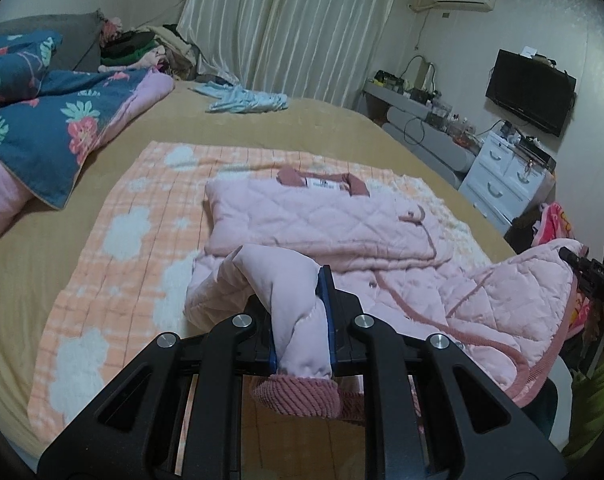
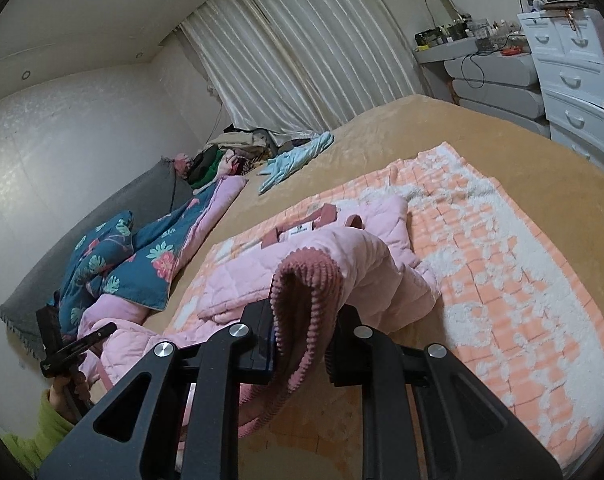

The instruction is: Fold large clothes

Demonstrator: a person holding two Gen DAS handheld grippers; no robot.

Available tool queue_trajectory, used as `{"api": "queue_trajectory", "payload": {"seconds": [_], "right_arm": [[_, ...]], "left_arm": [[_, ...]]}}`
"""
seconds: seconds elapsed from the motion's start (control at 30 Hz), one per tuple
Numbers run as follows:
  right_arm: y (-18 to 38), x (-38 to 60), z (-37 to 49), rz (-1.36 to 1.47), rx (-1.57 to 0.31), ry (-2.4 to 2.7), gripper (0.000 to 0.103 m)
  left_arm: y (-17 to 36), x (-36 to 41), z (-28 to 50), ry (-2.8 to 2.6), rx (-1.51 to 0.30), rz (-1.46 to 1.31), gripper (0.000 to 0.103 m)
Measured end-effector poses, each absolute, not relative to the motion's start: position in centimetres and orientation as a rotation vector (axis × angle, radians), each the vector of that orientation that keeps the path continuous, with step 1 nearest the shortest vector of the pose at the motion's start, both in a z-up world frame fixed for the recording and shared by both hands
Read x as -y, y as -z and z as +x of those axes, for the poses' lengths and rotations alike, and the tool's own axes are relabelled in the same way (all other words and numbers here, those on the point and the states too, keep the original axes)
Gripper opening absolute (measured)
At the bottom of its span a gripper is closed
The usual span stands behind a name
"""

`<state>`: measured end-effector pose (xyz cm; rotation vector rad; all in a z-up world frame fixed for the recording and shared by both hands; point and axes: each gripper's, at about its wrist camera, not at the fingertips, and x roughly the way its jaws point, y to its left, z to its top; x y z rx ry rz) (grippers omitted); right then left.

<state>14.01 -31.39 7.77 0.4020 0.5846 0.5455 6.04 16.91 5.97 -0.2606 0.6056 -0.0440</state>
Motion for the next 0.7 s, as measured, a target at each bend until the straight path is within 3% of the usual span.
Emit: {"api": "queue_trajectory", "payload": {"seconds": [0.7], "right_arm": [[-13.2,30.6,18.2,0.440,-0.506,-0.516,0.016]], "left_arm": [[-11.2,-18.4,9.5,0.012,-0.512,-0.269,0.009]]}}
